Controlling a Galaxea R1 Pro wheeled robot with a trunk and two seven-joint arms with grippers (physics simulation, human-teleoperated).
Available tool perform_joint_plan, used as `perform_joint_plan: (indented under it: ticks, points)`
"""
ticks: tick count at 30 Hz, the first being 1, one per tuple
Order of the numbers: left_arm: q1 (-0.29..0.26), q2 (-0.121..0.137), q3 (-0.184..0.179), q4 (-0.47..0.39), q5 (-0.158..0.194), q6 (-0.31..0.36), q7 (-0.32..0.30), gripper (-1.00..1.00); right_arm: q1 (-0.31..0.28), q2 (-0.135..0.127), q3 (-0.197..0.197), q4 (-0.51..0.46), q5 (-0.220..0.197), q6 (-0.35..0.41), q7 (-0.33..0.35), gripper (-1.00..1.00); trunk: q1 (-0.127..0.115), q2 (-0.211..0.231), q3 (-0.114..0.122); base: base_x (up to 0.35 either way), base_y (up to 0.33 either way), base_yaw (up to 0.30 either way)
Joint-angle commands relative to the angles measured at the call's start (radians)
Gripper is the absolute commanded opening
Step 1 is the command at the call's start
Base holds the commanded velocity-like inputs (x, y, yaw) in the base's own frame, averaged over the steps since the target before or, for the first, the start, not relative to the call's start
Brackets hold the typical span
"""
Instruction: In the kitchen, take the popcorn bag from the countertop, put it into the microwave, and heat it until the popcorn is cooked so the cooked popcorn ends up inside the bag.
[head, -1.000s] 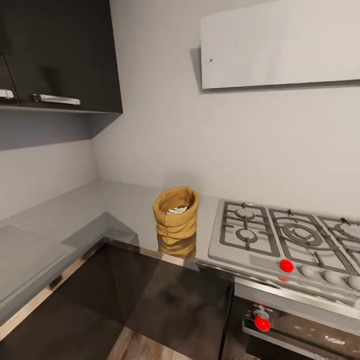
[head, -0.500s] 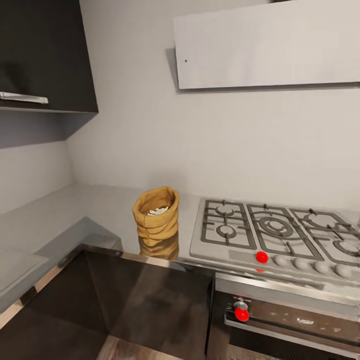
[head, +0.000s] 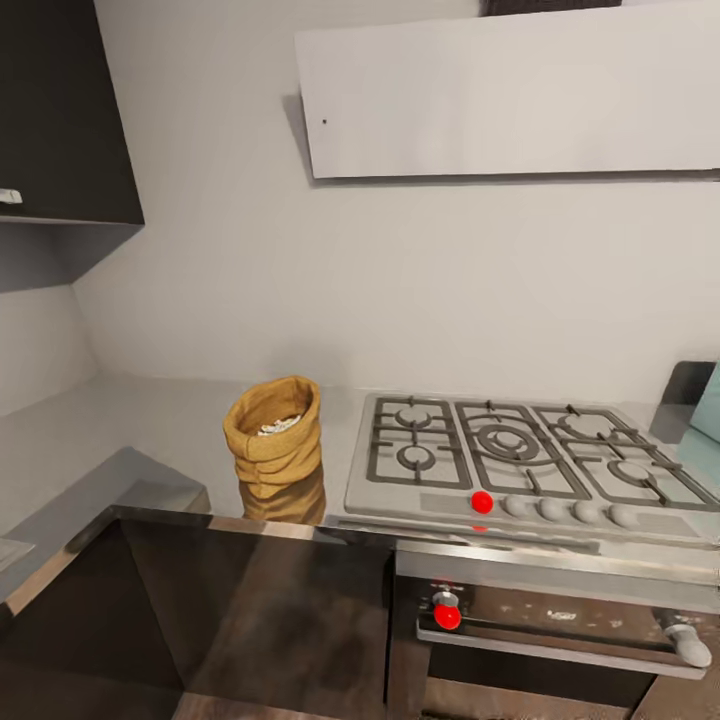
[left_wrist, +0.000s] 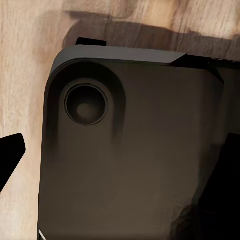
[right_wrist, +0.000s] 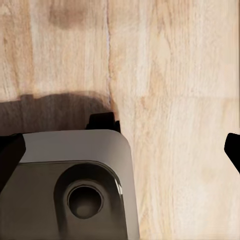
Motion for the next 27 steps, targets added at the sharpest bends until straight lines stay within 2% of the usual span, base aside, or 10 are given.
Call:
perform_joint_plan:
  ticks: [1, 13, 27]
  points:
    - [0.0, 0.0, 0.001, -0.001, 0.009, -0.001, -0.001, 1.0, -0.001, -0.002, -0.008, 0.003, 0.007, -0.002, 0.002, 1.0, 0.0, 0.0, -0.001, 0.0, 0.0, -0.064]
    - [0.0, 0.0, 0.001, -0.001, 0.009, -0.001, -0.001, 1.0, -0.001, -0.004, -0.007, 0.003, 0.008, 0.004, 0.004, 1.0, 0.0, 0.0, -0.001, 0.0, 0.011, -0.008]
    - [0.0, 0.0, 0.002, -0.001, 0.009, -0.001, -0.001, 1.0, -0.001, -0.003, -0.008, 0.003, 0.007, 0.006, 0.004, 1.0, 0.0, 0.0, -0.001, 0.0, 0.266, 0.0]
